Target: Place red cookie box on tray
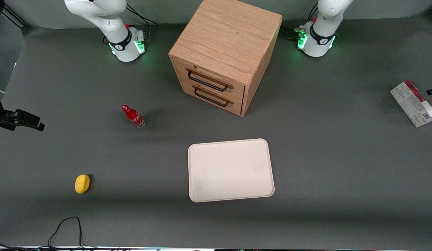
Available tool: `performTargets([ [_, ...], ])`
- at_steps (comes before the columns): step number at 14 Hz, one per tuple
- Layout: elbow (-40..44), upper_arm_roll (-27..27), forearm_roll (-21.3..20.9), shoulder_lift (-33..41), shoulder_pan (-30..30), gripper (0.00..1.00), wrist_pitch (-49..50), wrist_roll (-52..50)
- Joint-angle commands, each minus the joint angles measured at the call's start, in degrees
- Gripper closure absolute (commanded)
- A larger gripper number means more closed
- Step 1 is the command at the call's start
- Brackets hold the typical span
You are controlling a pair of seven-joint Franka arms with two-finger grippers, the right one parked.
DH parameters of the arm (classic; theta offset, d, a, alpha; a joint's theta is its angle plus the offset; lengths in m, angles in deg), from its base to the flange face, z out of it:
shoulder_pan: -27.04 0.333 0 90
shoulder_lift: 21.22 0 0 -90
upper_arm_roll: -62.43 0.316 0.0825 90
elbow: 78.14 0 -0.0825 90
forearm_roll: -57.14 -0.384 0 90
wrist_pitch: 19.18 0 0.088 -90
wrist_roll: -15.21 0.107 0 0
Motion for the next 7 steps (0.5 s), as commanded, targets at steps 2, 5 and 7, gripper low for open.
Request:
performTargets([
  [2,-0.69,-0.24,-0.12,-3.56,-0.19,0.02,-4.84,-3.78],
  [5,-0.69,-0.32,-0.21,-5.15,-0.72,0.02,-6.17,-5.28],
  [7,-0.69,-0.32,-0.21,-5.59,-0.72,0.02,-6.43,-5.28],
])
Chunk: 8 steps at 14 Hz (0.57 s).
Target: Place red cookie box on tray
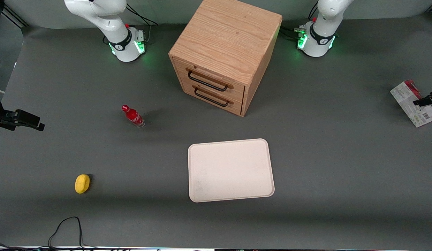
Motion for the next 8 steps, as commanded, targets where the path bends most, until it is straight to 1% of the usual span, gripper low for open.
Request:
performTargets([
  [1,-0.51,0.28,-0.2,0.15,-0.43,0.02,-1.0,-1.16],
  [4,-0.51,0.28,-0.29,-0.2,-0.52,0.02,-1.97,-1.16],
  [5,-0.51,0.28,-0.73,-0.2,-0.86,0.37,-1.97,-1.16],
  [6,-0.51,0.28,-0.82,-0.2,-1.65,0.99,-1.88,-1.33],
  [8,-0.51,0.37,-0.99,-0.29,-2.54,1.0,-1.71,-3.69],
])
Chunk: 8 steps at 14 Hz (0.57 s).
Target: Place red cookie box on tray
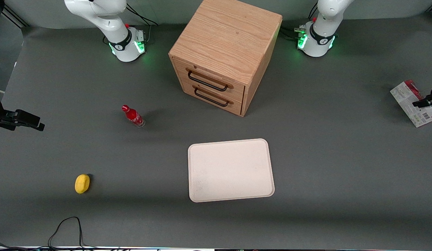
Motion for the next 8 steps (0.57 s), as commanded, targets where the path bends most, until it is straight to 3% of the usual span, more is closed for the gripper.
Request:
performTargets([
  [1,-0.51,0.39,-0.94,0.08,-1.49,1.0,-0.64,-3.01],
  [8,-0.33,0.38,-0.94,0.52,-1.66,1.0,-0.03,-2.93],
])
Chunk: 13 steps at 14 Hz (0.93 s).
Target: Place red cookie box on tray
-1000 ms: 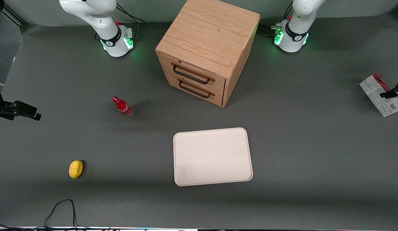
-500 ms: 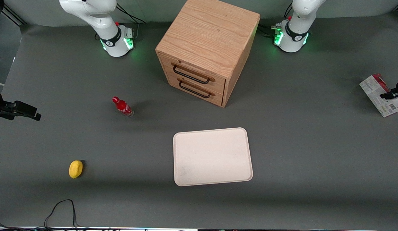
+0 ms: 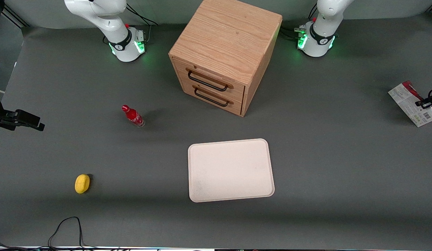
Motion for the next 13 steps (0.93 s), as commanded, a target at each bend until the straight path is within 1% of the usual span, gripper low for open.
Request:
performTargets([
  [1,-0.33,0.35,-0.84,1.35,-0.51,1.0,0.49,-0.74],
  [2,-0.16,0.26,-1.02,2.66,-0.51,1.0,2.33,-0.13],
  [4,0.81,-0.27,-3.29,7.13,-1.99,1.0,8.12,1.1],
  [7,2.91,-0.53,-3.22,15.66,-6.39,1.0,20.14,1.72],
  [8,5.62,-0.53,-2.78,17.51,-8.4,1.0,26.28,1.64],
  [10,14.74,-0.53,-2.25,17.97,-12.97,1.0,39.55,1.37],
  [11,19.14,-0.53,-1.81,17.79,-15.08,1.0,44.4,0.94],
  [13,24.78,-0.53,0.38,17.97,-17.99,1.0,50.74,0.76],
])
